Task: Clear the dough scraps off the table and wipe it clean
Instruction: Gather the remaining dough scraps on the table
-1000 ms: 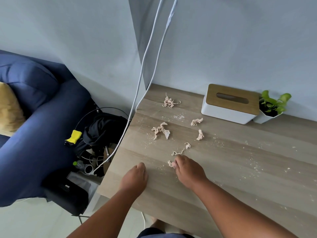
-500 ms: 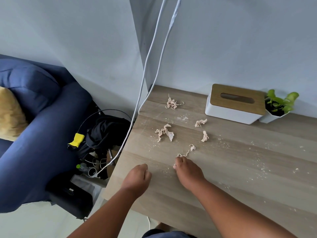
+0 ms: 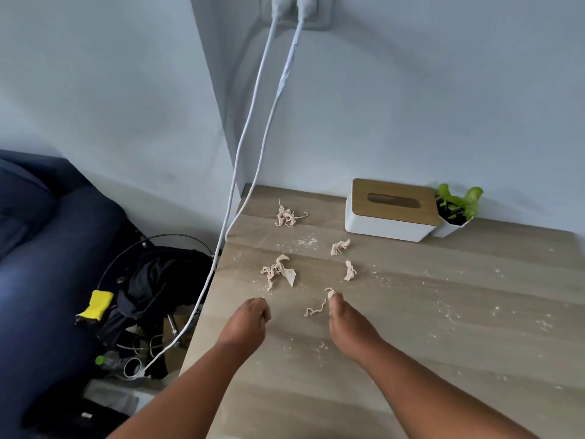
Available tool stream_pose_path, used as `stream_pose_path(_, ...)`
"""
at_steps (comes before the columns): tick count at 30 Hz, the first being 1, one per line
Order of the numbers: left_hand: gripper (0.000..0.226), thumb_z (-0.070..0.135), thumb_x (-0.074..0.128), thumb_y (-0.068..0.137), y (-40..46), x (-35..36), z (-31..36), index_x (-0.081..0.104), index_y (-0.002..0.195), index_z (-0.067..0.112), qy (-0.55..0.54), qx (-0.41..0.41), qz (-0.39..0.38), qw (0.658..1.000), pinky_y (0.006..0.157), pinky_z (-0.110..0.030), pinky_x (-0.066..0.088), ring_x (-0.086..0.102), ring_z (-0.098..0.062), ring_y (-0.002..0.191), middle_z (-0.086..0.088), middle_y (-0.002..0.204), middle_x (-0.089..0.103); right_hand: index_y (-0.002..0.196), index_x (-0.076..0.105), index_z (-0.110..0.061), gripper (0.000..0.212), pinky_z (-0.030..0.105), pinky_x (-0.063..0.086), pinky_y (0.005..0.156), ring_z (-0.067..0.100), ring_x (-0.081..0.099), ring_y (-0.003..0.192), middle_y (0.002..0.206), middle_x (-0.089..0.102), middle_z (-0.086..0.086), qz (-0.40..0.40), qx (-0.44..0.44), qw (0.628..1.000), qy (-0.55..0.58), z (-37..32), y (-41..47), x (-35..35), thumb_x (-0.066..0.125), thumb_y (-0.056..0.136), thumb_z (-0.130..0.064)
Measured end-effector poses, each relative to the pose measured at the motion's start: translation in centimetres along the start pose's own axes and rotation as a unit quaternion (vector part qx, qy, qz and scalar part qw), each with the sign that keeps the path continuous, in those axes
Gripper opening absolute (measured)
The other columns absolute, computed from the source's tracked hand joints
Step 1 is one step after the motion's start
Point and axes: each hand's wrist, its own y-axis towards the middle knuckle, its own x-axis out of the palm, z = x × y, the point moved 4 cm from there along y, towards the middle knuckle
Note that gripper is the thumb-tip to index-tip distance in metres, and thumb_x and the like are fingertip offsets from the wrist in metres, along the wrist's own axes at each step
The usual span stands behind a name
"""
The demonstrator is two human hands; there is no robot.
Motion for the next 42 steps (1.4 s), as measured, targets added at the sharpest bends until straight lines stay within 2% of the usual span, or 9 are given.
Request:
stream_pose_path(5, 0.034, -0.008, 0.045, 0.076, 2.5, -0.9, 0.2, 0.045, 0.07, 0.026, -0.007, 0.036, -0.007, 0.999, 0.067, -0.029, 0.038, 0.051, -0.018, 0.078, 0.002, 0.079, 0.056, 0.122, 0.045, -0.013, 0.022, 0.031, 0.036, 0.07, 0.033, 0.063, 0.097, 0.114, 0.062, 0.01, 0.032, 0.063, 0.996, 0.045, 1.1, -0.2, -1.4, 0.045, 0.099, -0.012)
stream_pose_path(9, 0.011, 0.013, 0.04, 0.077, 3.6, -1.5, 0.4, 0.045, 0.069, 0.018, -0.021, 0.079, 0.002, 0.997, 0.063, -0.034, 0.032, 0.046, -0.019, 0.071, 0.003, 0.069, 0.052, 0.122, 0.047, -0.013, 0.024, 0.029, 0.035, 0.07, 0.028, 0.06, 0.092, 0.114, 0.061, 0.009, 0.057, 0.087, 0.992, 0.067, 2.0, -0.2, -1.7, 0.047, 0.098, -0.012)
stream_pose_path(14, 0.026, 0.013, 0.048, 0.089, 4.8, -1.5, 0.1, 0.036, 0.068, 0.023, -0.02, 0.079, 0.016, 0.997, 0.059, -0.034, 0.027, 0.041, -0.011, 0.06, 0.002, 0.063, 0.046, 0.108, 0.053, -0.016, 0.011, 0.034, 0.043, 0.073, 0.028, 0.061, 0.089, 0.096, 0.059, 0.0, 0.087, 0.094, 0.988, 0.085, 2.1, -0.3, -2.1, 0.047, 0.098, -0.014)
stream_pose_path(17, 0.017, 0.031, 0.041, 0.088, 5.6, -1.5, -0.3, 0.04, 0.074, 0.021, 0.078, 0.053, 0.021, 0.995, 0.057, -0.034, 0.029, 0.047, -0.022, 0.065, 0.001, 0.067, 0.05, 0.103, 0.053, -0.019, 0.007, 0.035, 0.041, 0.069, 0.027, 0.06, 0.082, 0.086, 0.058, -0.004, 0.092, 0.069, 0.991, 0.075, 2.1, -0.1, -2.2, 0.046, 0.101, -0.019)
stream_pose_path(23, 0.013, 0.034, 0.047, 0.092, 7.5, -1.9, -0.1, 0.053, 0.098, 0.023, 0.227, 0.115, 0.004, 0.967, 0.059, -0.034, 0.037, 0.064, -0.034, 0.082, -0.001, 0.087, 0.067, 0.111, 0.06, -0.013, 0.019, 0.038, 0.047, 0.078, 0.03, 0.062, 0.097, 0.107, 0.066, 0.006, 0.096, 0.05, 0.992, 0.061, 1.8, 1.4, -1.8, 0.051, 0.096, -0.007)
stream_pose_path(29, 0.036, 0.029, 0.05, 0.088, 9.5, -2.5, 0.3, 0.061, 0.119, 0.015, 0.309, 0.286, -0.014, 0.907, 0.059, -0.036, 0.054, 0.066, -0.031, 0.085, -0.004, 0.097, 0.065, 0.104, 0.062, -0.008, 0.02, 0.038, 0.05, 0.082, 0.027, 0.064, 0.092, 0.101, 0.066, 0.006, 0.128, 0.03, 0.98, 0.149, 2.1, 2.1, -1.6, 0.049, 0.094, 0.003)
stream_pose_path(33, 0.056, 0.04, 0.049, 0.077, 10.8, -2.9, 0.4, 0.07, 0.119, 0.01, 0.382, 0.372, -0.014, 0.846, 0.051, -0.03, 0.056, 0.068, -0.028, 0.077, -0.006, 0.094, 0.067, 0.104, 0.06, -0.019, 0.013, 0.038, 0.051, 0.081, 0.023, 0.059, 0.099, 0.103, 0.062, -0.004, 0.127, 0.012, 0.988, 0.09, 2.1, 2.1, -1.4, 0.052, 0.094, -0.023)
stream_pose_path(38, 0.074, 0.061, 0.051, 0.081, 12.7, -2.8, 0.3, 0.066, 0.134, 0.012, 0.448, 0.386, -0.021, 0.806, 0.056, -0.03, 0.059, 0.069, -0.027, 0.086, -0.006, 0.101, 0.069, 0.111, 0.059, -0.016, 0.063, 0.039, 0.052, 0.074, 0.027, 0.06, 0.093, 0.106, 0.061, 0.002, 0.137, 0.027, 0.988, -0.06, 2.0, 2.3, -0.8, 0.053, 0.084, -0.073)
stream_pose_path(42, 0.073, 0.062, 0.04, 0.087, 13.6, -2.3, 0.6, 0.068, 0.129, 0.009, 0.441, 0.376, -0.025, 0.814, 0.059, -0.035, 0.061, 0.071, -0.03, 0.089, -0.009, 0.106, 0.072, 0.12, 0.057, -0.015, 0.099, 0.04, 0.052, 0.079, 0.027, 0.058, 0.098, 0.112, 0.059, 0.001, 0.103, 0.071, 0.989, -0.077, 1.9, 2.7, 0.4, 0.054, 0.059, -0.093)
